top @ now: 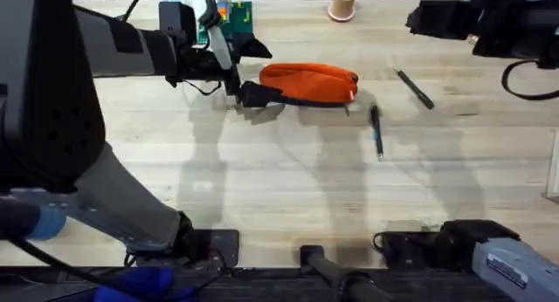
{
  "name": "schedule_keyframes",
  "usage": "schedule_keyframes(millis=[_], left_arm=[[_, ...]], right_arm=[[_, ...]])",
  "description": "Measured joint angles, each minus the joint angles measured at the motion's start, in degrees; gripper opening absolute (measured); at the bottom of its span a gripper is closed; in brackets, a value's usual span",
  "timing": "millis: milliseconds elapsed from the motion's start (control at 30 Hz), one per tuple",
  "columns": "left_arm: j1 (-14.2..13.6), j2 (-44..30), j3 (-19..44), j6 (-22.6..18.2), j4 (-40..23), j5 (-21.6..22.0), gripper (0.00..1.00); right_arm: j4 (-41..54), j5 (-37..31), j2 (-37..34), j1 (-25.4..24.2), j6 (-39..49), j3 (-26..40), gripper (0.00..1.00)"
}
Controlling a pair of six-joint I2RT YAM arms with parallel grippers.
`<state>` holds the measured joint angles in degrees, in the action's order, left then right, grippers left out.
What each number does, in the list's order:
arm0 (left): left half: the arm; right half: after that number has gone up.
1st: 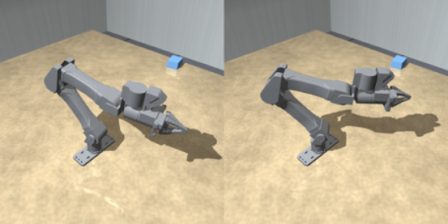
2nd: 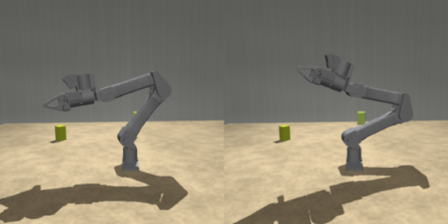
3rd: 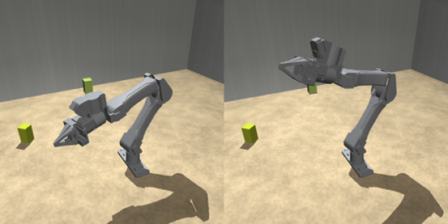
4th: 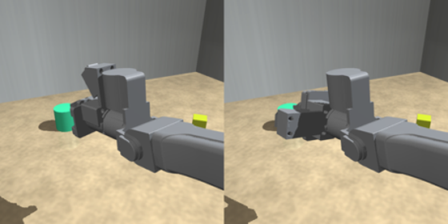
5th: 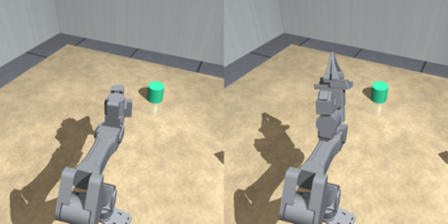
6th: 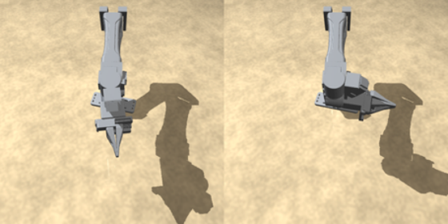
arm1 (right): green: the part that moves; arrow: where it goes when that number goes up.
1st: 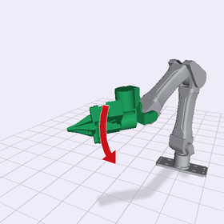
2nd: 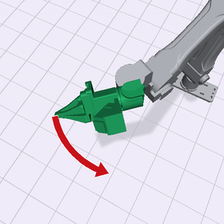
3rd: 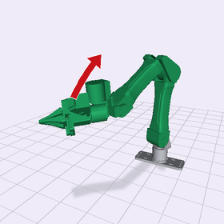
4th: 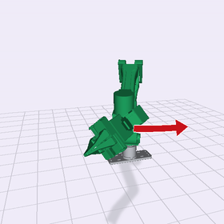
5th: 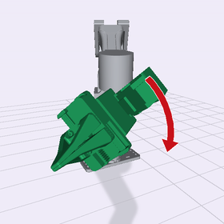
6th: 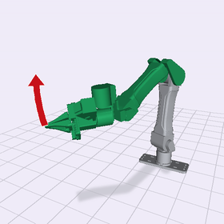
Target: Unzip the bag, pick up the pens from the table one at a time and place them inside, then zip the bag closed.
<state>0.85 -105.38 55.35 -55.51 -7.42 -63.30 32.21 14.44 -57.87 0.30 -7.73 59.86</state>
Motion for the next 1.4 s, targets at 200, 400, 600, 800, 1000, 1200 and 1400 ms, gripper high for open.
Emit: schedule_keyframes(millis=[200, 400, 600, 800, 1000, 1200, 1400], left_arm=[[-0.19, 0.0, 0.0, 0.0, -0.02, 1.92, 0.993], [-0.19, 0.0, 0.09, 0.17, 0.0, 2.81, 0.908], [-0.19, 0.0, 0.2, 0.3, 0.0, 3.14, 0.48], [-0.23, 0.0, 0.2, 0.21, -0.06, 2.98, 0.05], [-0.25, 0.0, 0.2, 0.2, -0.04, 2.98, 0.045], [-0.25, 0.0, 0.2, 0.2, -0.04, 2.98, 0.044], [-0.25, 0.0, 0.2, 0.22, 0.55, 2.99, 0.044]], right_arm=[[0.0, 0.0, -0.02, 0.0, 0.0, 0.0, 0.996], [0.0, 0.02, 0.0, 0.0, 0.0, 0.0, 0.996], [0.0, 0.01, 0.0, 0.0, 0.0, 0.0, 0.996], [0.0, 0.0, 0.0, 0.0, 0.0, 0.0, 0.996], [0.02, 0.02, -0.02, 0.0, 0.0, 0.0, 0.996], [0.0, 0.01, -0.01, 0.0, 0.0, 0.0, 0.995], [0.02, 0.04, -0.02, 0.0, -5.52, 0.0, 0.995]])
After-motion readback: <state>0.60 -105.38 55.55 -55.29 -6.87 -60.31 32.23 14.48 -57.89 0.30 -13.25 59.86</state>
